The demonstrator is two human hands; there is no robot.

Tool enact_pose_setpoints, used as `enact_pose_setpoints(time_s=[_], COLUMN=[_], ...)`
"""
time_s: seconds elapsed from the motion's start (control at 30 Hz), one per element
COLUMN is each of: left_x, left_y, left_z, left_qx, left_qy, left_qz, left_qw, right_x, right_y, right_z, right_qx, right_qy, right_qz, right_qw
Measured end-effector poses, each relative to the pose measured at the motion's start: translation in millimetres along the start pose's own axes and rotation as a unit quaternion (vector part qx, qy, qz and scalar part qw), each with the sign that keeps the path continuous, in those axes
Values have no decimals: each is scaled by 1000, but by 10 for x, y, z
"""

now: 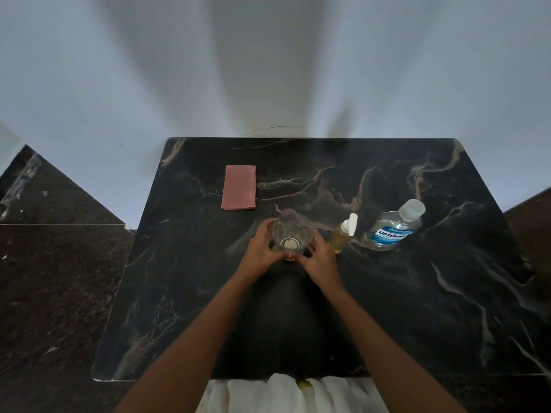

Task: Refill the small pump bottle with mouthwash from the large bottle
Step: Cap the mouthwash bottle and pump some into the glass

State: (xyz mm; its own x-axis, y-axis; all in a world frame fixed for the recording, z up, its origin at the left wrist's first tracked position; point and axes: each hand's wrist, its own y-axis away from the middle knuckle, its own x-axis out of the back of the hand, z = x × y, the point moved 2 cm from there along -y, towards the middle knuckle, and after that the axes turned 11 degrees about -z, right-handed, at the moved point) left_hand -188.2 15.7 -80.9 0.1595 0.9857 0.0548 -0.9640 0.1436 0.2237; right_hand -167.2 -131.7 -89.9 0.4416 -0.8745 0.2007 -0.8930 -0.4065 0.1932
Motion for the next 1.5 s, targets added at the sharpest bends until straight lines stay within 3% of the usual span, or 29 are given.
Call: enact_pose_setpoints(time_s=[0.6, 1.1, 1.5], left_x=[665, 890, 857], left_y=[-1066, -1560, -1572], left_z=[542, 490, 512], left_qx=[-24, -1, 26], left_qy=[-54, -12, -52], left_qz=[-8, 0, -3], left_qw=[998, 1000, 998], right_x=[-1, 43, 49], right_y=[-1274, -1877, -1879], right_z=[-394, -358, -305], right_qx=[18, -30, -38], right_qy=[16, -7, 10], right_qz=[123, 115, 104], right_qw=[992, 993, 994])
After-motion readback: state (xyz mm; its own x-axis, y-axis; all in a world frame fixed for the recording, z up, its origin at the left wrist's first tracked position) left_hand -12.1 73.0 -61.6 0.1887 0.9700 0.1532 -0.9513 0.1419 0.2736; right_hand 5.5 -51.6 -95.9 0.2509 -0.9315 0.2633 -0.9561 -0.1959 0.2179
